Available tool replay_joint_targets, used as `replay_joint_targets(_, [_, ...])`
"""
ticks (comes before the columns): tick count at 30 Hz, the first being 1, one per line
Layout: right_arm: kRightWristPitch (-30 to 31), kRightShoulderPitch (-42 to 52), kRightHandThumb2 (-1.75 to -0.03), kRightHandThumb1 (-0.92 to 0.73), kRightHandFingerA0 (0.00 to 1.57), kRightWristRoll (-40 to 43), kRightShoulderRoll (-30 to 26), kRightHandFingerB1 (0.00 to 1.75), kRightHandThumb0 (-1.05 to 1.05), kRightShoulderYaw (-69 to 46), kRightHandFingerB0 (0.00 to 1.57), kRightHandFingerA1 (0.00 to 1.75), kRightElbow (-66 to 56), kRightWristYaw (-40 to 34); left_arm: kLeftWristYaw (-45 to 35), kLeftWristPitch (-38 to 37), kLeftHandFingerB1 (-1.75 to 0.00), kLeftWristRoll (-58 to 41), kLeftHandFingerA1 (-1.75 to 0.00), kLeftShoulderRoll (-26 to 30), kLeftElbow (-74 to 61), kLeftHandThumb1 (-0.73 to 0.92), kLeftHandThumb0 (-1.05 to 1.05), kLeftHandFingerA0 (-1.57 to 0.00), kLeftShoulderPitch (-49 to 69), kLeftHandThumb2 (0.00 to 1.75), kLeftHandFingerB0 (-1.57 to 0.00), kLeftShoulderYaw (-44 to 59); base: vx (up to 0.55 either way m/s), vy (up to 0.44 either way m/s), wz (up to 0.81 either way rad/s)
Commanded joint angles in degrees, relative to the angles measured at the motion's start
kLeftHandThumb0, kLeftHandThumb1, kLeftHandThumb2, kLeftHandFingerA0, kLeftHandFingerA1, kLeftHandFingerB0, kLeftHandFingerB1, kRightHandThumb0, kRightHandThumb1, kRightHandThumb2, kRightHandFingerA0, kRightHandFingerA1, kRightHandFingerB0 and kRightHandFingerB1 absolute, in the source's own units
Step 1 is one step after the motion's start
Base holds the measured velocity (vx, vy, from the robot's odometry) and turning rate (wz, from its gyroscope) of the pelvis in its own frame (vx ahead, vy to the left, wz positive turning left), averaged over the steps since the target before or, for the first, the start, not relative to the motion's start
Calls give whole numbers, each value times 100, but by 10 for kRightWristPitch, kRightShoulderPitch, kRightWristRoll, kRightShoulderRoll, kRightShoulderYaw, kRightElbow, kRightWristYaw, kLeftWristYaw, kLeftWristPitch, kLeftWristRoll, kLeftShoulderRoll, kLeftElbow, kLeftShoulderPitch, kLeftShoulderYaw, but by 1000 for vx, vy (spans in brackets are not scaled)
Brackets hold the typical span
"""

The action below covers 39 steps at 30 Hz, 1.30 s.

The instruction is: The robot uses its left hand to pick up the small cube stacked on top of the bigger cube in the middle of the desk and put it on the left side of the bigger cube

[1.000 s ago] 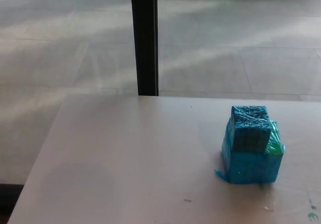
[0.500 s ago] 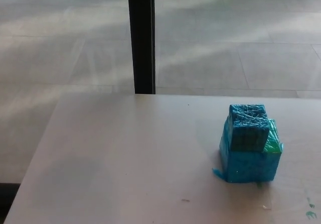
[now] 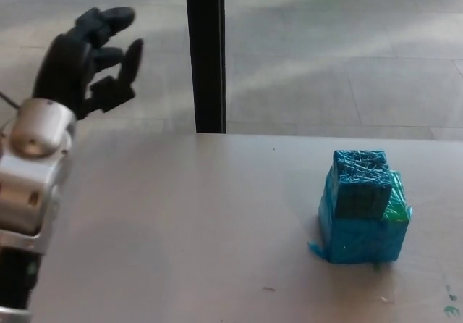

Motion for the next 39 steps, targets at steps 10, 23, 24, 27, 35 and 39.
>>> replay_joint_targets(10, [-17, -4, -69, -57, 67, 8, -7, 68, -68, -5, 58, 84, 18, 17, -43, 17, -38, 144, -81, -147, 197, 91, -90, -25, -197, 66, -22, -229, 0, 0, 0])
replay_joint_targets(23, [21, 4, -72, -55, 70, -2, -11, 72, -71, 2, 62, 93, -42, 16, -105, -6, -29, 231, 0, -222, 277, 74, -105, 0, -275, 74, 0, -360, 0, 0, 0])
replay_joint_targets(24, [24, 7, -72, -55, 70, -1, -11, 72, -71, 1, 62, 93, -51, 17, -109, -5, -29, 232, 0, -223, 277, 74, -105, 0, -276, 74, 0, -360, 0, 0, 0])
replay_joint_targets(27, [46, 6, -70, -54, 70, -7, -11, 67, -69, 4, 62, 88, -64, 13, -126, -3, -27, 243, 0, -225, 282, 72, -105, 0, -280, 76, 0, -365, 0, 0, 0])
replay_joint_targets(35, [53, -15, -72, -53, 67, 1, -10, 71, -70, -2, 60, 91, -48, 16, -216, 22, -4, 259, -16, -217, 271, 55, -104, 0, -276, 105, -10, -380, 0, 0, 0])
replay_joint_targets(39, [32, -29, -69, -57, 68, -3, -15, 73, -78, 3, 58, 92, -26, 23, -248, 18, -27, 276, 0, -208, 278, 72, -105, 0, -277, 67, 0, -396, 0, 0, 0])
